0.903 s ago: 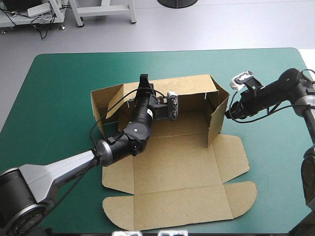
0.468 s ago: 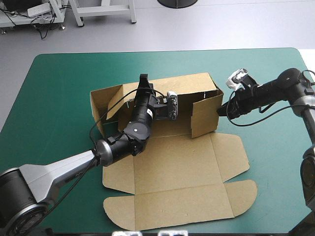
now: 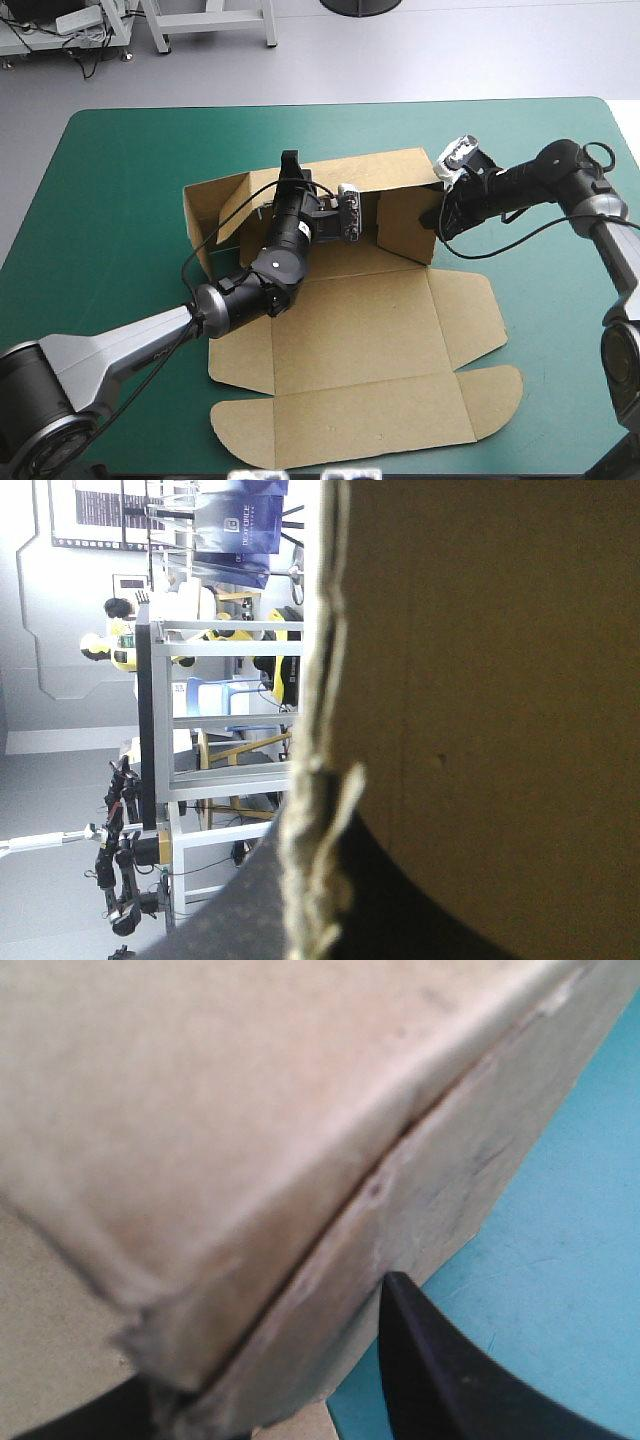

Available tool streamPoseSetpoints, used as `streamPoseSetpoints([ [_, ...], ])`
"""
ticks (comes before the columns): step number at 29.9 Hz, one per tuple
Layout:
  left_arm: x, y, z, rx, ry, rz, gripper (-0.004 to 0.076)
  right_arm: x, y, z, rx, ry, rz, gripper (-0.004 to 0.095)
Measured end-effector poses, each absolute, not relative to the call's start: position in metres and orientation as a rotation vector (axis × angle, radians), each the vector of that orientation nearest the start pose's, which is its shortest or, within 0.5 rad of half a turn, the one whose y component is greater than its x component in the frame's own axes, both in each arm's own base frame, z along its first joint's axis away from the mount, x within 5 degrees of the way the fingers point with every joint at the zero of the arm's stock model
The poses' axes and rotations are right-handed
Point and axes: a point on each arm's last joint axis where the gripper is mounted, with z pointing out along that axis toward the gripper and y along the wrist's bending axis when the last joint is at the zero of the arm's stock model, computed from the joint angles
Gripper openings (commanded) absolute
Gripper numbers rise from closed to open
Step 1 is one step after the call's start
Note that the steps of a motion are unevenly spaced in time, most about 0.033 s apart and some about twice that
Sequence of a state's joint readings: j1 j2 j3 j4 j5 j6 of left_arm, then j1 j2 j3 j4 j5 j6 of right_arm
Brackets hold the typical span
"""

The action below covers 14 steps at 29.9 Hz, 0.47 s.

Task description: Fold the box

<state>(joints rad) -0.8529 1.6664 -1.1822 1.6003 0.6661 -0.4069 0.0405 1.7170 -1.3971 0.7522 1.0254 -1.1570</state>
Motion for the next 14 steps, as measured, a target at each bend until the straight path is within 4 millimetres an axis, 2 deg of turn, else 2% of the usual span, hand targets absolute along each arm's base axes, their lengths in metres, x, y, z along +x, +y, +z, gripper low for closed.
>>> streamPoseSetpoints([
  [2,0.2869,-0.2430,0.2976,1.400,1.371,0.875,-0.0009,0.3595,0.0681,0.2945,-1.059,2.215,0.555,0.0219],
  [5,0.2869,-0.2430,0.2976,1.400,1.371,0.875,-0.0009,0.3617,0.0682,0.2948,-1.031,2.204,0.544,-0.0023],
  [10,0.2870,-0.2426,0.2977,1.396,1.374,0.878,-0.0008,0.3630,0.0677,0.2923,-0.965,2.200,0.535,0.0002],
  [14,0.2876,-0.2426,0.2970,1.397,1.372,0.888,0.0060,0.3614,0.0677,0.2896,-0.950,2.206,0.541,0.0002],
])
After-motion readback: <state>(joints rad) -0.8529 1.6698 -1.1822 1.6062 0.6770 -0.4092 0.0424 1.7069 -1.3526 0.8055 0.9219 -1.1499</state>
